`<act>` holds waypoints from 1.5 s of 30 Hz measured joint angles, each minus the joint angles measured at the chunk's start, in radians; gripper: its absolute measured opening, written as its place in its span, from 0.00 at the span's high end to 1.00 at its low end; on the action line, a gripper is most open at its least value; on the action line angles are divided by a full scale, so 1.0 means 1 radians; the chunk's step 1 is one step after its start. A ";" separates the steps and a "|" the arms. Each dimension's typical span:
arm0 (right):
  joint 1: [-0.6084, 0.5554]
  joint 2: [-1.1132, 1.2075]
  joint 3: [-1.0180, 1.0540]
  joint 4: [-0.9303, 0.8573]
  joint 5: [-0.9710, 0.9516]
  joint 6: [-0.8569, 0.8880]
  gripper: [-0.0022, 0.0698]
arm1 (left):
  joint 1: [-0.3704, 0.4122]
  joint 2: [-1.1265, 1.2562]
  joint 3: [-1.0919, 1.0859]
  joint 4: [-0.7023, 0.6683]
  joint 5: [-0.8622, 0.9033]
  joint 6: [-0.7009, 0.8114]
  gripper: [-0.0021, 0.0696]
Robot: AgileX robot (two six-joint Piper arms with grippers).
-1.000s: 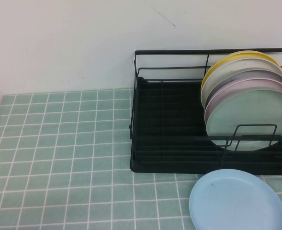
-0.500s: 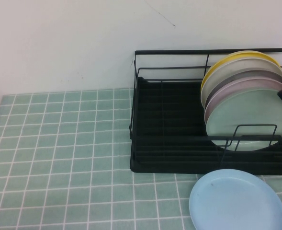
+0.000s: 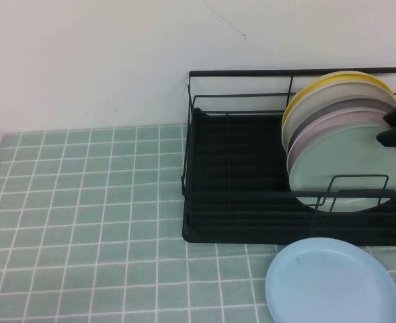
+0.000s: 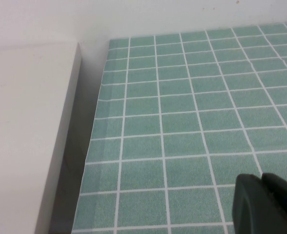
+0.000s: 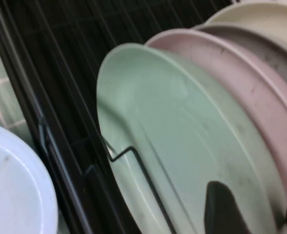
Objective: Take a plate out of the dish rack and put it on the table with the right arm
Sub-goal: Grasp the plate from the shelf, then place the plate from the table
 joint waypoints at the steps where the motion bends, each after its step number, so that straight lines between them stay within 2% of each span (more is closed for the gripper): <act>1: 0.000 0.005 0.000 0.000 -0.005 -0.006 0.58 | 0.000 0.000 0.000 0.000 0.000 0.000 0.98; 22: 0.000 0.098 -0.002 -0.004 -0.121 -0.073 0.58 | 0.000 0.000 0.000 0.000 0.000 0.000 0.98; 25: 0.000 0.099 -0.004 -0.002 -0.127 -0.073 0.68 | 0.000 0.000 0.000 0.000 0.000 0.000 0.98; 27: 0.000 0.099 -0.007 -0.001 -0.127 -0.075 0.81 | 0.000 0.000 0.000 0.000 0.000 0.000 0.98; 28: 0.000 0.099 -0.007 -0.004 -0.127 -0.078 0.84 | 0.000 0.000 0.000 0.000 0.000 0.000 0.98; 31: 0.001 0.087 -0.007 -0.019 -0.121 -0.065 0.84 | 0.000 0.000 0.000 0.000 0.000 0.000 0.98; 37: 0.002 -0.057 -0.010 -0.117 -0.102 0.103 0.84 | 0.000 0.000 0.000 0.000 0.000 0.000 0.98; 45: 0.002 -0.354 -0.019 -0.239 -0.044 0.480 0.85 | 0.000 0.000 0.000 0.000 0.000 0.000 0.98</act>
